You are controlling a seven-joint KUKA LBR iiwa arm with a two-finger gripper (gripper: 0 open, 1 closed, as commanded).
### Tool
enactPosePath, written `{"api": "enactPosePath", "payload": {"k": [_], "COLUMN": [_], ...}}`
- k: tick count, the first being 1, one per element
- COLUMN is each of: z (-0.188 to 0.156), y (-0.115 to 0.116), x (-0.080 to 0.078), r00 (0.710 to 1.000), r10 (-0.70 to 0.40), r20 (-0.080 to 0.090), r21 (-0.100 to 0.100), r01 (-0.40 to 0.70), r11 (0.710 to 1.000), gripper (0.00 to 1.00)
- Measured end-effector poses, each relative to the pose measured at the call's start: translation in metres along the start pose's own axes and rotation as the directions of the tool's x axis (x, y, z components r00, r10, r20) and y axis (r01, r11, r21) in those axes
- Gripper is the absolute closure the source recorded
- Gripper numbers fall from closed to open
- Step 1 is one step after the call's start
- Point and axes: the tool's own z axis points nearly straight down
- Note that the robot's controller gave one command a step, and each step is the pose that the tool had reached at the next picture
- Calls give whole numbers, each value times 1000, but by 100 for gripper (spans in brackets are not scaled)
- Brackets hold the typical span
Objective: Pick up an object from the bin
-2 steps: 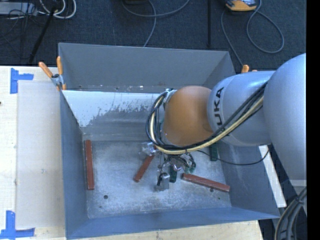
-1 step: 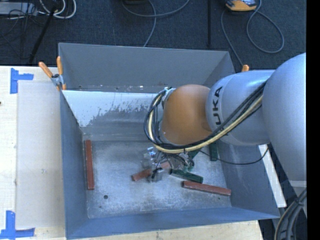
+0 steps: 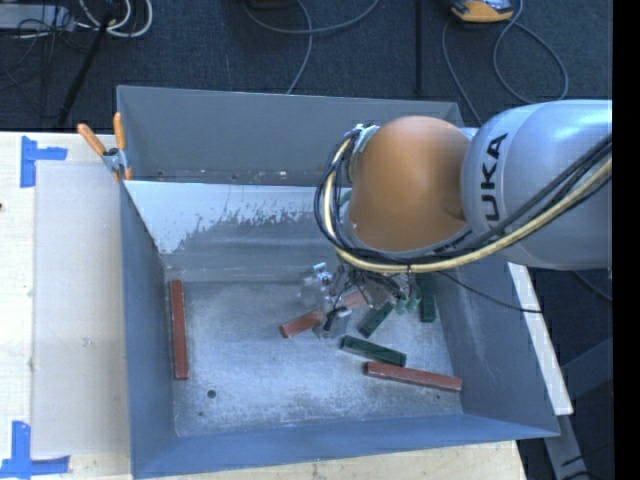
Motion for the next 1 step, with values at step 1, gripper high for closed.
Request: {"api": "enactPosePath", "payload": {"k": [1], "z": [-68], "y": [-23], "x": [-38], "r00": [993], "r10": [114], "r20": [3], "r21": [1], "r01": [-114], "r11": [993], "gripper": [100]}}
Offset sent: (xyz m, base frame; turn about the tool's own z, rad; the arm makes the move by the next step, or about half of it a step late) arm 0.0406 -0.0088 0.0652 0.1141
